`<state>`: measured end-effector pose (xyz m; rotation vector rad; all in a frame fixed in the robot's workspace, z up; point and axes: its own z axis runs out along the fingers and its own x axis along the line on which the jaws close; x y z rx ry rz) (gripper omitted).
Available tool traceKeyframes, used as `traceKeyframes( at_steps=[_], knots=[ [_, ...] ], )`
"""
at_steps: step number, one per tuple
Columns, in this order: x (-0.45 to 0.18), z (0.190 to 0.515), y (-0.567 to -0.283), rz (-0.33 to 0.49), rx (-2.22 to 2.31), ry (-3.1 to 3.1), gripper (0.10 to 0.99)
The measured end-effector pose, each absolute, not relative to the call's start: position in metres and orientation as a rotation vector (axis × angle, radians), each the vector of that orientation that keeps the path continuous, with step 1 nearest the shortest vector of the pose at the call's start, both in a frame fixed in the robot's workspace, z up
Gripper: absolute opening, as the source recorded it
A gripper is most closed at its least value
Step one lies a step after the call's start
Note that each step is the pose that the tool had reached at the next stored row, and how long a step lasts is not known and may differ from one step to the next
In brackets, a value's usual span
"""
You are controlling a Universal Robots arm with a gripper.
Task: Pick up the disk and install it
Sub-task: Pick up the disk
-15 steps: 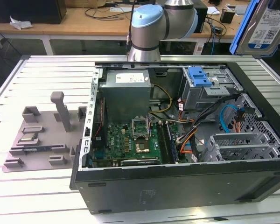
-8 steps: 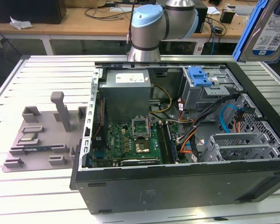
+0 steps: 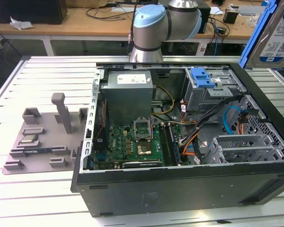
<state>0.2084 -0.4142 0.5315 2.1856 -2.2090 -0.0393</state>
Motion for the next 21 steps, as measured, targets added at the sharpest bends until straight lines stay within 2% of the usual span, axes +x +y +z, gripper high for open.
traceKeyframes(
  at_steps=[21],
  knots=[
    [0.200, 0.527, -0.477, -0.039, 2.186, -2.209, 0.365]
  ],
)
